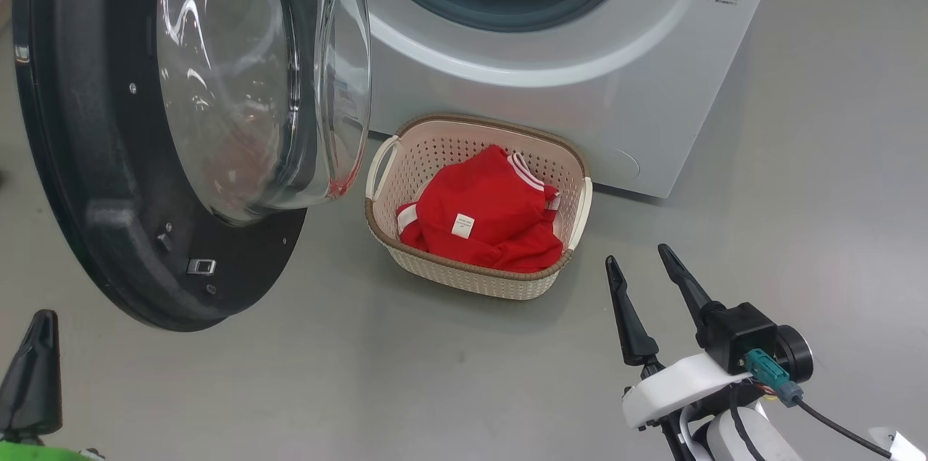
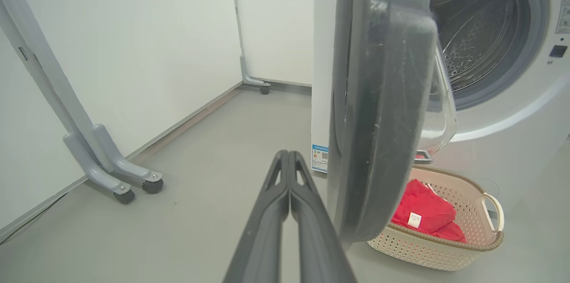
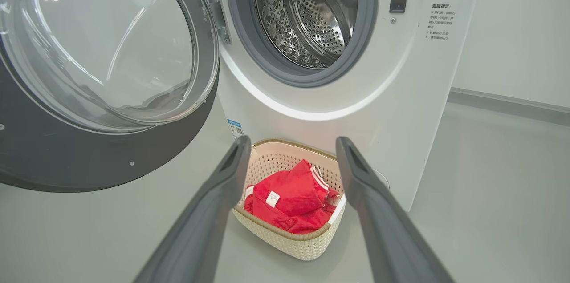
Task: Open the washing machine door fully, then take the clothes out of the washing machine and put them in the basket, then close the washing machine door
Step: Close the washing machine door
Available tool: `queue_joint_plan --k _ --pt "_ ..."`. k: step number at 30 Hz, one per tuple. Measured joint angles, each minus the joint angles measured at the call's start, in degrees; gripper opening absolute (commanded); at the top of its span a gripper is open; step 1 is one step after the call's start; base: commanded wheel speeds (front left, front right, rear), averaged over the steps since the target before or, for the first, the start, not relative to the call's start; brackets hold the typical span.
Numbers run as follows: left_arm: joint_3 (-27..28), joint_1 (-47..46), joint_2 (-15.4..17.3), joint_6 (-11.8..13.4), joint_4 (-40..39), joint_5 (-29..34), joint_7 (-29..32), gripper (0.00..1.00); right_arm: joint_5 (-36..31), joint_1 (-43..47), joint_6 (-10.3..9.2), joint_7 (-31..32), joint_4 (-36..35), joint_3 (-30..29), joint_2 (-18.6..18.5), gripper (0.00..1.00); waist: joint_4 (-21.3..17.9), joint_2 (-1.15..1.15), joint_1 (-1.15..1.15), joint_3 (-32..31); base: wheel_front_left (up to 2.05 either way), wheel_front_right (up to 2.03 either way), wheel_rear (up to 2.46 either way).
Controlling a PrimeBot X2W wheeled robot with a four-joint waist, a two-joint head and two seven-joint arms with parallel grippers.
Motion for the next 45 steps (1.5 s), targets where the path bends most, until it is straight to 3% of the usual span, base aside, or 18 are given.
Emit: queue_joint_plan --k 12,19,23,31,39,45 --pt "3.6 -3.3 6.9 -0.1 -0.8 -4.7 0.0 0.0 -0.1 0.0 -0.01 0.0 0.1 0.3 0.0 1.0 -0.2 0.0 0.0 1.0 0.0 0.0 0.0" --pt "3.6 -4.4 9.6 -0.1 3.1 -13.6 0.0 0.0 -0.2 0.0 -0.02 0.0 0.7 0.3 0.0 1.0 -0.4 0.0 0.0 1.2 0.0 0.0 0.0" --pt "2.4 -5.7 8.9 -0.1 5.5 -28.4 4.6 0.0 -0.2 -0.1 -0.01 0.0 0.8 0.5 0.0 1.0 -0.6 0.0 0.0 1.3 0.0 0.0 0.0" --pt "9.0 -12.0 6.6 -0.1 7.5 -51.0 13.5 0.0 -0.2 -0.2 -0.01 0.0 1.0 1.5 0.0 1.0 -1.2 0.0 0.0 2.0 0.0 0.0 0.0" --pt "13.8 -17.6 4.9 -0.1 10.9 -67.3 24.2 0.0 -0.2 -0.6 -0.02 0.0 1.2 1.4 0.0 1.0 -1.7 0.0 0.0 2.5 0.0 0.0 0.0" --pt "14.5 -19.5 5.0 -0.1 14.8 -73.7 31.8 0.0 -0.2 -0.8 -0.11 0.0 1.2 1.4 0.0 1.0 -2.1 0.0 0.0 2.7 0.0 0.0 0.0"
